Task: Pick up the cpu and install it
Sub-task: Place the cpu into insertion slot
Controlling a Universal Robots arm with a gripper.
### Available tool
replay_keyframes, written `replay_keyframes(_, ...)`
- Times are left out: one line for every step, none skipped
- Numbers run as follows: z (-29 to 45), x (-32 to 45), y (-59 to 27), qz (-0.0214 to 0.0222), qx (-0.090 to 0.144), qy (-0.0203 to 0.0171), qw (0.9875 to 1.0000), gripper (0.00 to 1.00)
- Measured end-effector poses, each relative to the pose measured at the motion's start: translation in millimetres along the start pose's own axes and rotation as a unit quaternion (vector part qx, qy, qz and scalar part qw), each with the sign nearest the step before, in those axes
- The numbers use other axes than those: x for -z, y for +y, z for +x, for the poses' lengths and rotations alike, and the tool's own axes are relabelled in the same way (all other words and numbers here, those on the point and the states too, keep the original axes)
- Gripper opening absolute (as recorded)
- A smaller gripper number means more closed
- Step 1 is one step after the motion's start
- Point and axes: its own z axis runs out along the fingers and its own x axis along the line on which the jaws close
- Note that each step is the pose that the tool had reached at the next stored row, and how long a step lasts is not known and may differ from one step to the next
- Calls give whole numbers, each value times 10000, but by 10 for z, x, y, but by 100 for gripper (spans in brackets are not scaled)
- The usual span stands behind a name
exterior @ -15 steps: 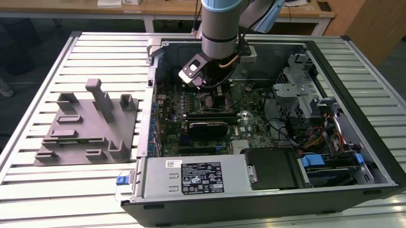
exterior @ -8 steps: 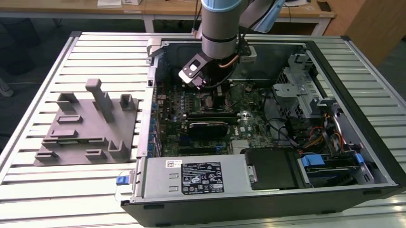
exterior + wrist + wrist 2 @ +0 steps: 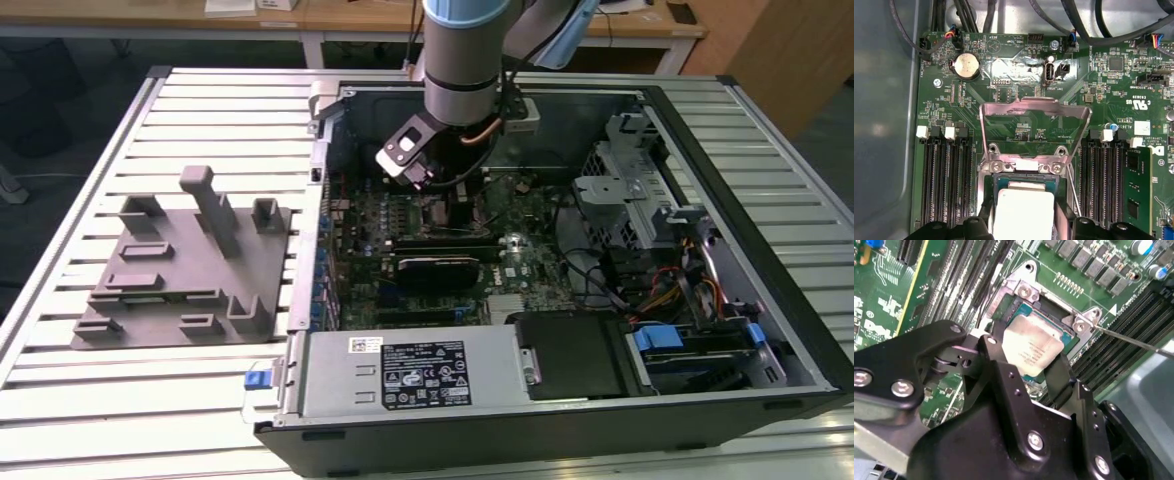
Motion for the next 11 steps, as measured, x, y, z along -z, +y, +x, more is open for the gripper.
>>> replay_keyframes(0,0,0,1,0,-1,10000,59)
replay_keyframes(0,0,0,0,0,-1,10000,59)
replay_keyframes(0,1,0,0,0,0,10000,59)
replay_keyframes(-1,7,0,1,0,-2,10000,59)
replay_keyframes(-1,15,0,1,0,-2,10000,59)
replay_keyframes(-1,23,1,1,0,-1,10000,59)
replay_keyframes(0,30,1,0,0,-1,10000,59)
replay_keyframes(0,31,1,0,0,0,10000,59)
replay_keyframes(0,31,1,-1,0,1,10000,59)
replay_keyframes(0,32,1,0,0,0,10000,59)
replay_keyframes(0,34,1,0,0,-1,10000,59)
